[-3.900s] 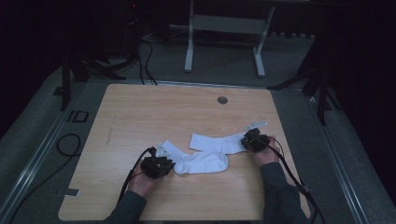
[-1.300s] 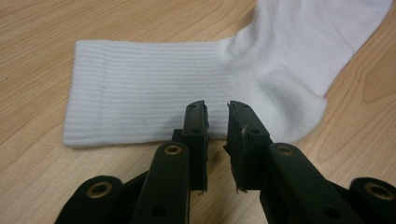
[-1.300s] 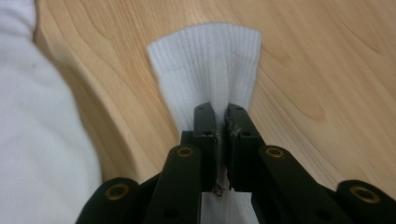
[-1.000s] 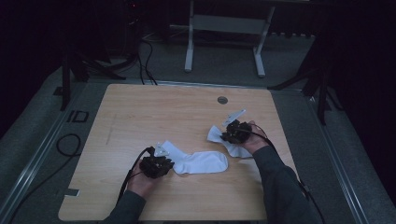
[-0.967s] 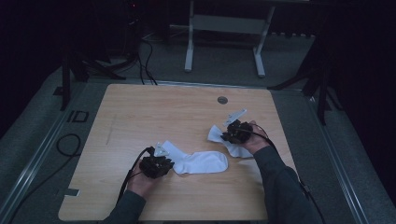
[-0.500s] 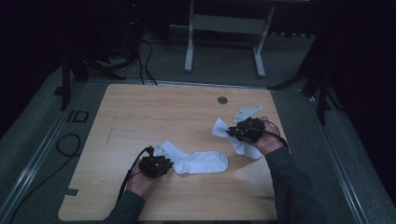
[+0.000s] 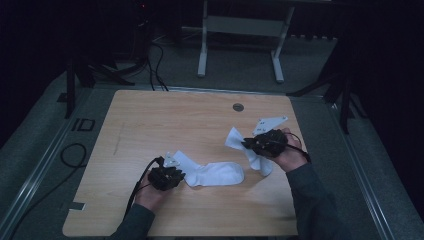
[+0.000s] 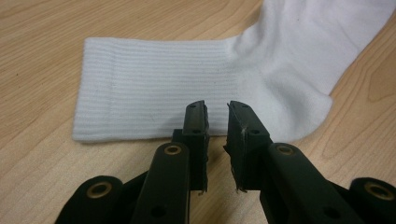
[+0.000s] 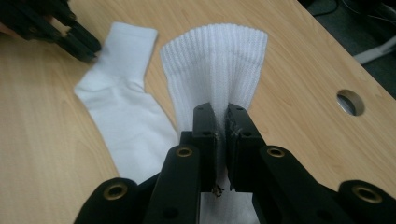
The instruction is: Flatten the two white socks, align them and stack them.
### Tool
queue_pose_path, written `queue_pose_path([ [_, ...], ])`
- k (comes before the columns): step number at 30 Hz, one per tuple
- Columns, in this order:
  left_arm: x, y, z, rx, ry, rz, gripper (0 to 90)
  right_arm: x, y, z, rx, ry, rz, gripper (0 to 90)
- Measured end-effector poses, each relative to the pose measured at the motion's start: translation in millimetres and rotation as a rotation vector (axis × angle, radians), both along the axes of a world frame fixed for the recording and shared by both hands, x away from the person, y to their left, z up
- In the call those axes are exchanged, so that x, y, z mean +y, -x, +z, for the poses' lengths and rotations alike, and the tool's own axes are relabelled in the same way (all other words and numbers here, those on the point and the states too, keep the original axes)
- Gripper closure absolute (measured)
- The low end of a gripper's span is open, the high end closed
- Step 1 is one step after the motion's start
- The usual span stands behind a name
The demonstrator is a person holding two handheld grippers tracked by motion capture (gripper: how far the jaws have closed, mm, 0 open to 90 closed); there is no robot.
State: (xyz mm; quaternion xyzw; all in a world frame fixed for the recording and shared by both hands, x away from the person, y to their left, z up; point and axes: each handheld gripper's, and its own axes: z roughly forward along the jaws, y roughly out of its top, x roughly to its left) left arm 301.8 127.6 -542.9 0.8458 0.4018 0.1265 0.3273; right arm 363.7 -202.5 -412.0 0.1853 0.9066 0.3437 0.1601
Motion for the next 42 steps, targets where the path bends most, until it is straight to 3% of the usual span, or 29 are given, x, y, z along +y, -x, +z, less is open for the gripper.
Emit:
queue_pose_path([
  [20, 0.1, 0.1, 0.0, 0.0, 0.001, 0.0, 77.7, 15.3, 5.3, 20.5, -0.007, 0.009, 0.055, 83.4],
  [30, -1.1, 0.3, -0.9, 0.002, 0.0, -0.001, 77.7, 17.7, 11.7, 49.7, -0.024, -0.025, 0.09, 83.5],
  [37, -1.2, 0.2, -1.2, 0.004, -0.002, -0.001, 77.7, 31.3, 14.9, 51.4, -0.013, -0.04, 0.114, 83.5],
  [42, 0.2, 0.0, -0.5, 0.002, 0.001, 0.0, 77.7, 51.3, 12.6, 39.9, 0.011, -0.043, 0.148, 83.5],
])
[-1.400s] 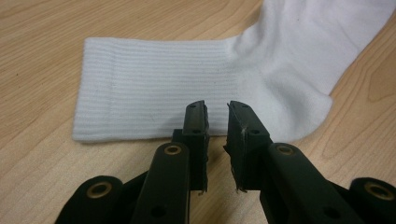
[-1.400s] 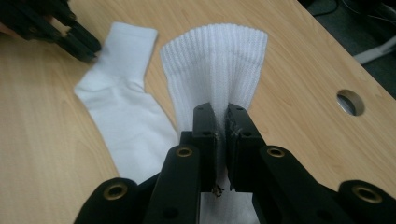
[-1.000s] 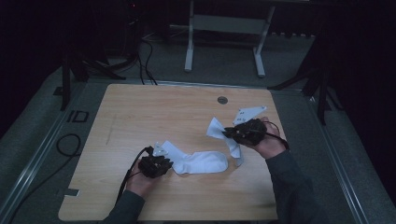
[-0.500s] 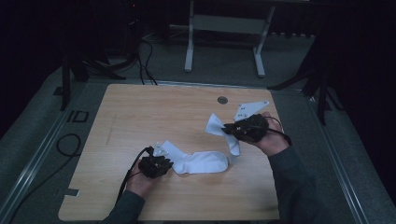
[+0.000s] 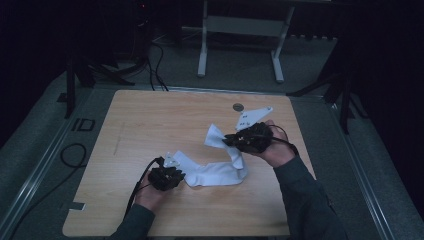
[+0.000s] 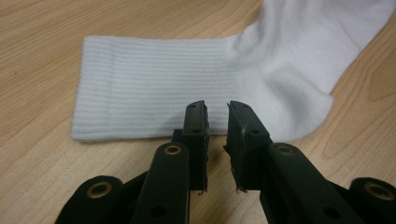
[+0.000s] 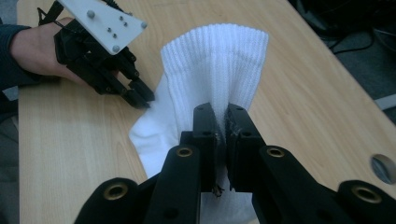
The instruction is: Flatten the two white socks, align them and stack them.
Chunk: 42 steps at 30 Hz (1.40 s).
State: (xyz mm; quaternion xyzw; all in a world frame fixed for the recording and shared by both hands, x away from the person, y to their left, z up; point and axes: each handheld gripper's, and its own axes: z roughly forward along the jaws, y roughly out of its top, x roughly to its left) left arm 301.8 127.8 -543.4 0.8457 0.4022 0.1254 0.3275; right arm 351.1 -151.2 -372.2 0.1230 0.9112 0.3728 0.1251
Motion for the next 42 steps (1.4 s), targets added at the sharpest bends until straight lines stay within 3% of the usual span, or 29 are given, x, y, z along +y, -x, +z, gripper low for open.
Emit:
queue_pose_path([
  [20, 11.8, -0.3, 4.8, -0.012, 0.015, 0.034, 77.7, 50.5, -6.4, -55.7, 0.075, -0.017, 0.026, 83.1],
  [42, 16.0, -0.4, 6.7, -0.025, 0.013, 0.049, 77.7, 75.9, -15.7, -94.5, 0.109, -0.006, -0.002, 83.0],
])
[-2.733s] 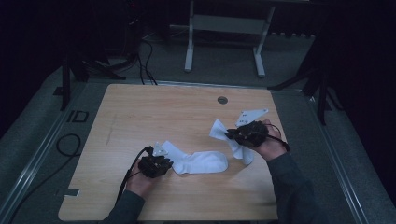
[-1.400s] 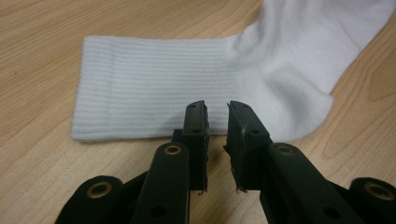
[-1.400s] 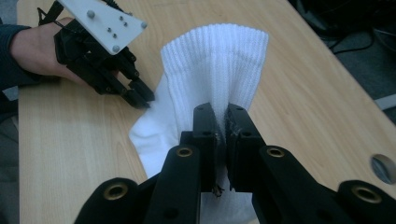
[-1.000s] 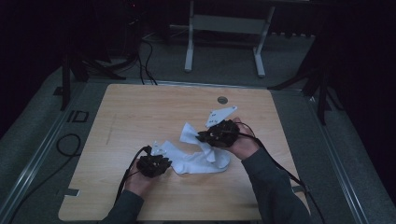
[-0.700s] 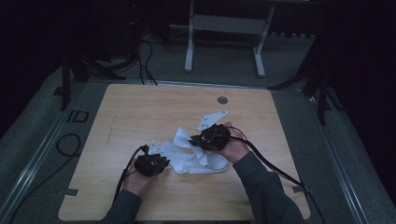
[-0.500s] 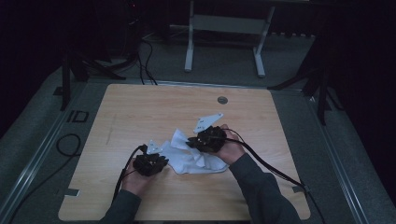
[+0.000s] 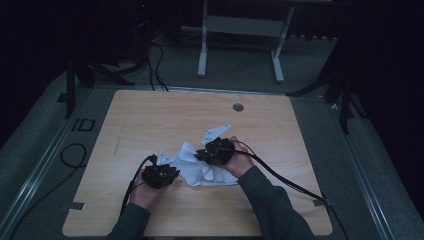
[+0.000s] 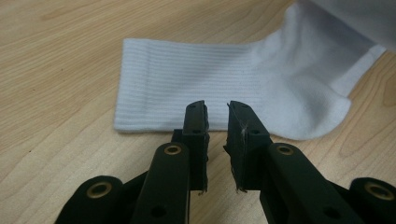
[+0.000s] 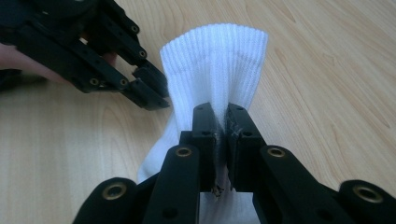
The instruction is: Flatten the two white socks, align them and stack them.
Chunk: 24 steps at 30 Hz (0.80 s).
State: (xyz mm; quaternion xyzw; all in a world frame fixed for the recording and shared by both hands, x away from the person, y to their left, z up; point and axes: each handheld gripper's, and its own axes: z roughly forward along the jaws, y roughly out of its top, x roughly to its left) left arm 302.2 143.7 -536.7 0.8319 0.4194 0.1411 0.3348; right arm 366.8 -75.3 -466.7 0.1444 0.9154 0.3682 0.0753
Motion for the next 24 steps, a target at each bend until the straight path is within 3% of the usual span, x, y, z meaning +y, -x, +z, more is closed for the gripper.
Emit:
queue_pose_path([
  [11, 4.7, -0.4, 1.7, -0.004, -0.008, 0.019, 77.6, 10.5, -5.5, -20.9, -0.008, 0.032, -0.028, 82.9],
  [19, 5.1, -1.8, -1.6, 0.011, -0.015, 0.026, 77.7, 19.8, -11.7, -38.7, 0.039, 0.019, -0.042, 82.5],
  [24, 4.6, -3.6, -6.2, 0.031, -0.03, 0.023, 78.0, 21.7, -13.7, -40.0, 0.054, 0.001, -0.051, 82.4],
])
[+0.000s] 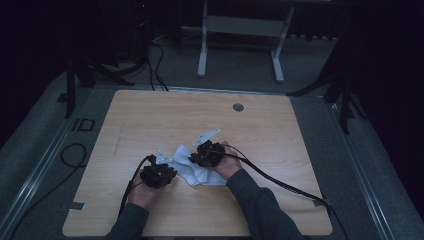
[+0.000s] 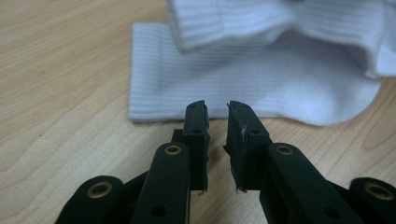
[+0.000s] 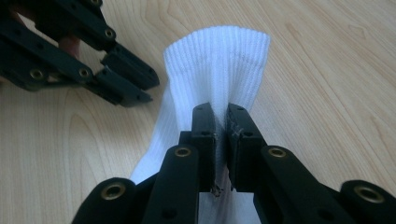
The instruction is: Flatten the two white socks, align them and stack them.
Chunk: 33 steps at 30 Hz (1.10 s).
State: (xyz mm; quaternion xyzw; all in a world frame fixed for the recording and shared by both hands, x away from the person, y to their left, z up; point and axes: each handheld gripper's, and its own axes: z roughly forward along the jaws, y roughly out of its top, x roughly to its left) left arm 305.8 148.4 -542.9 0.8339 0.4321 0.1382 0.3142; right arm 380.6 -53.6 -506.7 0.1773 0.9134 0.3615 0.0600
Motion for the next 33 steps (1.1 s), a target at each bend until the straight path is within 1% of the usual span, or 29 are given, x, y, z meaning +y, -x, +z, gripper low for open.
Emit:
queue_pose_path([
  [2, -1.2, 0.0, -0.8, 0.005, -0.011, -0.006, 78.1, -0.2, -0.3, 1.3, 0.004, -0.007, -0.003, 82.4],
  [7, -1.9, -0.3, -1.7, 0.009, -0.011, -0.006, 78.4, 0.2, -1.2, 1.0, 0.013, -0.025, -0.002, 82.4],
  [13, -3.2, -0.3, -3.9, 0.016, -0.021, -0.008, 80.8, 4.5, -3.1, -9.7, 0.028, -0.026, -0.001, 82.4],
  [16, -3.8, -0.2, -4.9, 0.019, -0.025, -0.011, 81.9, 6.7, -3.8, -13.1, 0.037, -0.043, 0.003, 82.4],
  [19, -4.2, -0.2, -5.2, 0.022, -0.028, -0.015, 82.8, 7.2, -4.4, -14.2, 0.043, -0.046, 0.005, 82.4],
  [20, -4.6, -0.3, -5.6, 0.023, -0.034, -0.018, 82.8, 7.9, -5.2, -15.9, 0.052, -0.051, 0.01, 81.8],
  [21, -5.6, 0.1, -6.1, 0.023, -0.037, -0.018, 83.4, 9.5, -5.1, -19.1, 0.055, -0.051, 0.041, 71.1],
  [22, -5.9, 0.2, -6.1, 0.021, -0.037, -0.018, 83.4, 9.5, -4.6, -19.5, 0.047, -0.049, 0.04, 66.2],
  [24, -5.9, 0.2, -6.1, 0.021, -0.037, -0.018, 83.5, 8.3, -3.5, -17.9, 0.033, -0.044, 0.025, 60.5],
  [26, -5.9, 0.2, -6.2, 0.02, -0.036, -0.018, 83.6, 6.5, -2.4, -14.0, 0.008, -0.033, 0.019, 59.1],
  [29, -6.1, 0.2, -6.3, 0.019, -0.034, -0.016, 83.8, 4.2, 0.6, -7.8, -0.026, -0.005, 0.026, 60.4],
  [33, -6.4, 0.2, -6.3, 0.02, -0.035, -0.018, 83.9, 0.7, 4.6, -3.0, -0.062, 0.045, 0.025, 60.5],
])
